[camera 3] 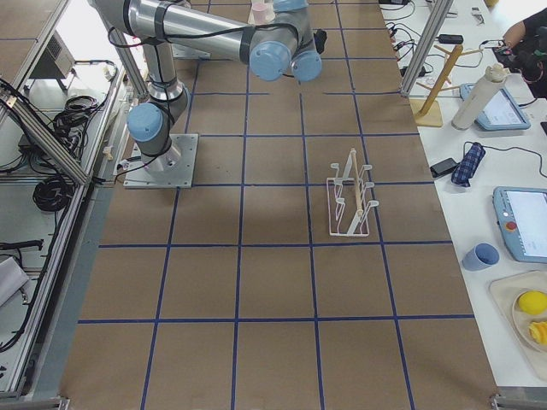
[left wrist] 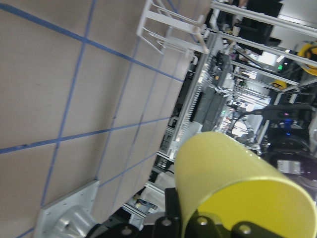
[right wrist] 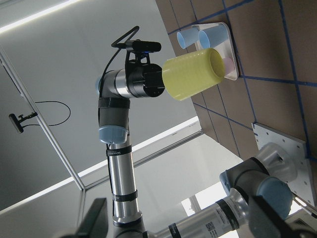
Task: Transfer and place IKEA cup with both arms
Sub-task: 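Carry the yellow cup toward the tray with the left gripper while the right gripper withdraws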
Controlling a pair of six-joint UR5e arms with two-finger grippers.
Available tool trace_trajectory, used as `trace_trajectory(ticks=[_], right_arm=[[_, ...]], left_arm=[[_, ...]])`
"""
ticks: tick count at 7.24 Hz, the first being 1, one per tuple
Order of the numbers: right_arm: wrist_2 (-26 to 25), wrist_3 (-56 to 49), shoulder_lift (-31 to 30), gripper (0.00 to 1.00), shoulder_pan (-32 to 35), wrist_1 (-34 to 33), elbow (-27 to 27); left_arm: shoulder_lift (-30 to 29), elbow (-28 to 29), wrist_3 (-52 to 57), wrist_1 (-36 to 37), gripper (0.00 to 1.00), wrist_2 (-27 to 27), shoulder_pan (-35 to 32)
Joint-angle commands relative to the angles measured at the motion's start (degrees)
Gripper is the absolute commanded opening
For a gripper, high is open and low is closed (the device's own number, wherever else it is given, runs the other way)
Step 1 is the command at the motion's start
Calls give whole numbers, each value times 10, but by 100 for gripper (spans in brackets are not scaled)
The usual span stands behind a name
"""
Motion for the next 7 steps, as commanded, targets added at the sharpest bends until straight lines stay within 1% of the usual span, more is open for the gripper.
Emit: trace_trajectory(ticks=[1, 2, 3, 4, 5, 6, 7], right_arm=[[-111, 167, -16, 100, 6, -144, -1], [-178, 252, -29, 100, 27, -233, 1], [-247, 313, -31, 100, 58, -305, 1], [-309, 360, -30, 100, 94, -368, 3], [-361, 413, -31, 100, 127, -419, 3], [-417, 453, -32, 100, 152, -462, 3], [-463, 469, -37, 100, 165, -505, 3]], left_arm=[[-19, 63, 52, 2, 0, 239, 75], [-28, 113, 79, 2, 0, 342, 77], [-42, 153, 127, 6, 0, 419, 83], [-64, 175, 211, 20, 0, 472, 111], [-95, 187, 277, 70, 0, 525, 152], [-125, 200, 351, 87, 0, 534, 186], [-167, 219, 385, 105, 0, 536, 227]])
